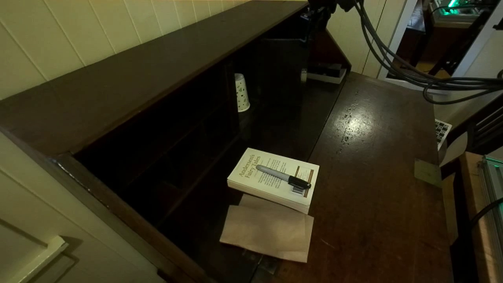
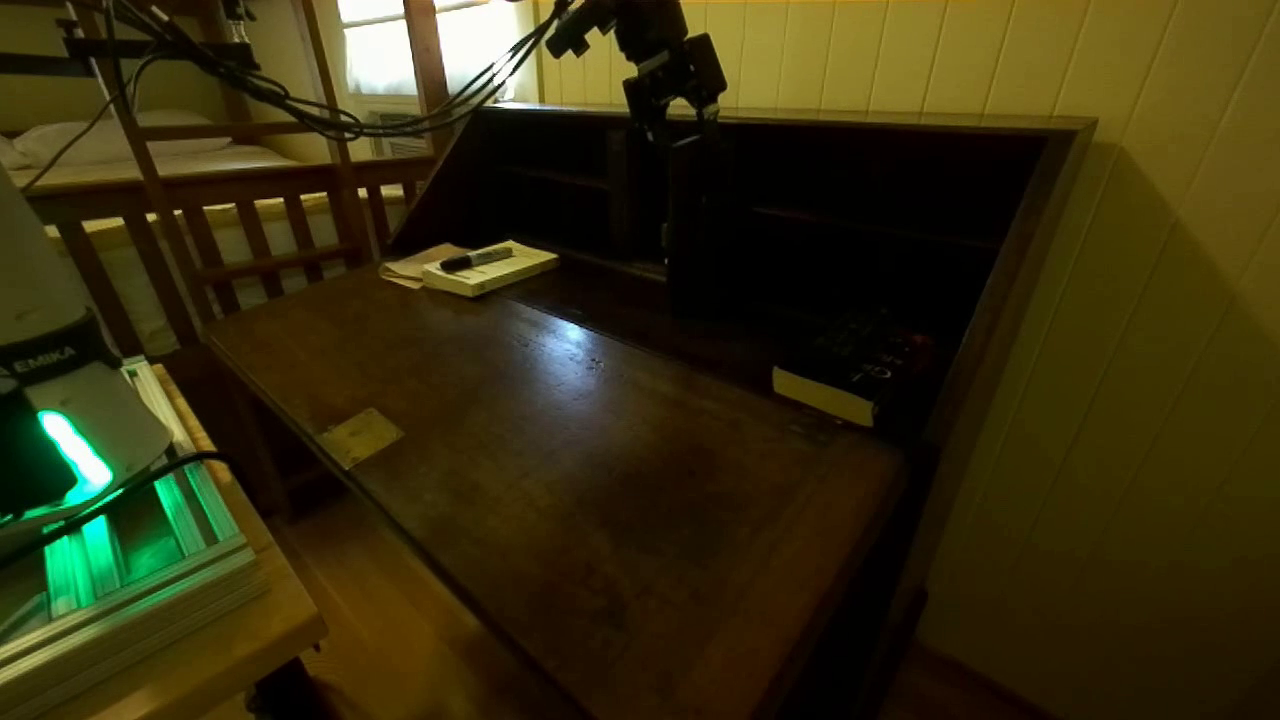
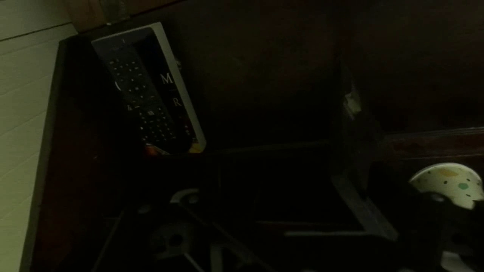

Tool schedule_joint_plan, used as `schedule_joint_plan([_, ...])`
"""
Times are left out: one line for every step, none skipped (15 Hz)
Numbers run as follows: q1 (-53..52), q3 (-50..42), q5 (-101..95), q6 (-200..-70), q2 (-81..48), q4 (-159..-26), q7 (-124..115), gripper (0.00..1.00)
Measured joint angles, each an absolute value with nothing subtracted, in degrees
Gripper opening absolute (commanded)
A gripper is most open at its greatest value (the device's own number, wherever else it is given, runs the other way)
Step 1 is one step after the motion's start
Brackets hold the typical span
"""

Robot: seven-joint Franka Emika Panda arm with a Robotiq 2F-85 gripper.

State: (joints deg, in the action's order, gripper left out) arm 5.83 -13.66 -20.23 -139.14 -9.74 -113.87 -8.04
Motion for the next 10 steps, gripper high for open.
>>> schedule_joint_plan([5.9, -13.7, -20.2, -139.1, -9.4, -114.0, -8.4, 1.0])
schedule_joint_plan([6.0, -13.5, -19.4, -139.1, -8.8, -114.1, -8.4, 1.0])
schedule_joint_plan([6.1, -13.2, -18.2, -139.2, -8.0, -114.4, -8.2, 1.0])
schedule_joint_plan([6.1, -12.7, -16.7, -139.2, -7.1, -114.8, -7.5, 1.0])
schedule_joint_plan([6.1, -12.3, -14.9, -139.4, -5.9, -115.4, -6.4, 1.0])
schedule_joint_plan([6.1, -11.8, -13.2, -139.7, -4.6, -116.1, -4.8, 1.0])
schedule_joint_plan([6.1, -11.4, -11.5, -140.1, -3.2, -116.9, -3.1, 1.0])
schedule_joint_plan([6.2, -11.1, -9.8, -140.2, -1.8, -117.6, -1.4, 1.0])
schedule_joint_plan([6.2, -10.9, -8.1, -140.2, -0.4, -118.4, 0.1, 1.0])
schedule_joint_plan([6.2, -10.7, -6.4, -140.3, 0.9, -119.2, 1.7, 1.0])
